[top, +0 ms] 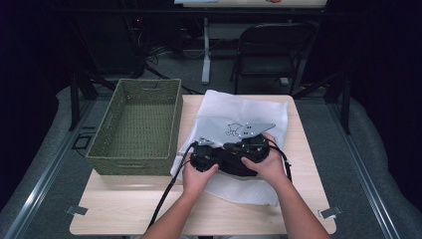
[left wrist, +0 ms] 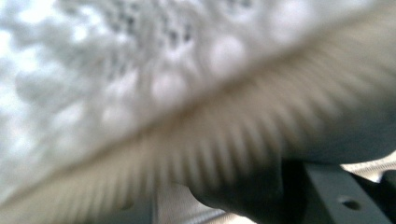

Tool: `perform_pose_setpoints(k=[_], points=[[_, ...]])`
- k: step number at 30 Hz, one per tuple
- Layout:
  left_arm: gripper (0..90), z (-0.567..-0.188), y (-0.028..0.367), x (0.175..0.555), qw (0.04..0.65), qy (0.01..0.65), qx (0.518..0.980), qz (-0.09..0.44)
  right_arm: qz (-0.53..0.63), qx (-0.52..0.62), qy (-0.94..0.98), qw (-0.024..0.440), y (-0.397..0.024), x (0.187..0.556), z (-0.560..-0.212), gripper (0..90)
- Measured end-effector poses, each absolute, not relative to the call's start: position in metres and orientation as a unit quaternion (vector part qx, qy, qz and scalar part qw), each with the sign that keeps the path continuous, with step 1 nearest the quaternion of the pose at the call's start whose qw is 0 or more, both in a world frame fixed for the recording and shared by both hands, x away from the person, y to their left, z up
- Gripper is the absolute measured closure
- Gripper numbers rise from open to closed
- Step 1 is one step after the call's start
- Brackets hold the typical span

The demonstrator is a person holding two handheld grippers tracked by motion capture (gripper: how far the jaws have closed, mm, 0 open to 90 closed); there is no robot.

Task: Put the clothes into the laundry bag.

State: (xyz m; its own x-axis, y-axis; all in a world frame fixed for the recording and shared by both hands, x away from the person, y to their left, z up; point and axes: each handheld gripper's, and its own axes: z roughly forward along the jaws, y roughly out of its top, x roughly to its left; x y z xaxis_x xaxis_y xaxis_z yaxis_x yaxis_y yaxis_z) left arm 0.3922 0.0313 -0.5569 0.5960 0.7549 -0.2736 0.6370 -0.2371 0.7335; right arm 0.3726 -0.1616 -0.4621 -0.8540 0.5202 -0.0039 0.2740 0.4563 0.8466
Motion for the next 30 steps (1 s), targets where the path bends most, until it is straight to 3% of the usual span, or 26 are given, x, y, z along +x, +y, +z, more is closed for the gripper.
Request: perform_pose_setpoints(k=[4, 16, 30], points=[[51.1, -0.552, 0.039, 0.386, 0.421, 0.439, 0.791, 0.074, 0.466, 0.237, 0.842, 0.133, -0.163, 0.374, -0.463, 89.3], [49.4, -0.529, 0.058, 0.359, 0.426, 0.411, 0.802, 0.082, 0.466, 0.241, 0.841, 0.131, -0.164, 0.375, -0.463, 89.3], [45.5, -0.521, 0.043, 0.344, 0.437, 0.383, 0.811, 0.073, 0.466, 0.241, 0.841, 0.131, -0.164, 0.374, -0.463, 89.3]])
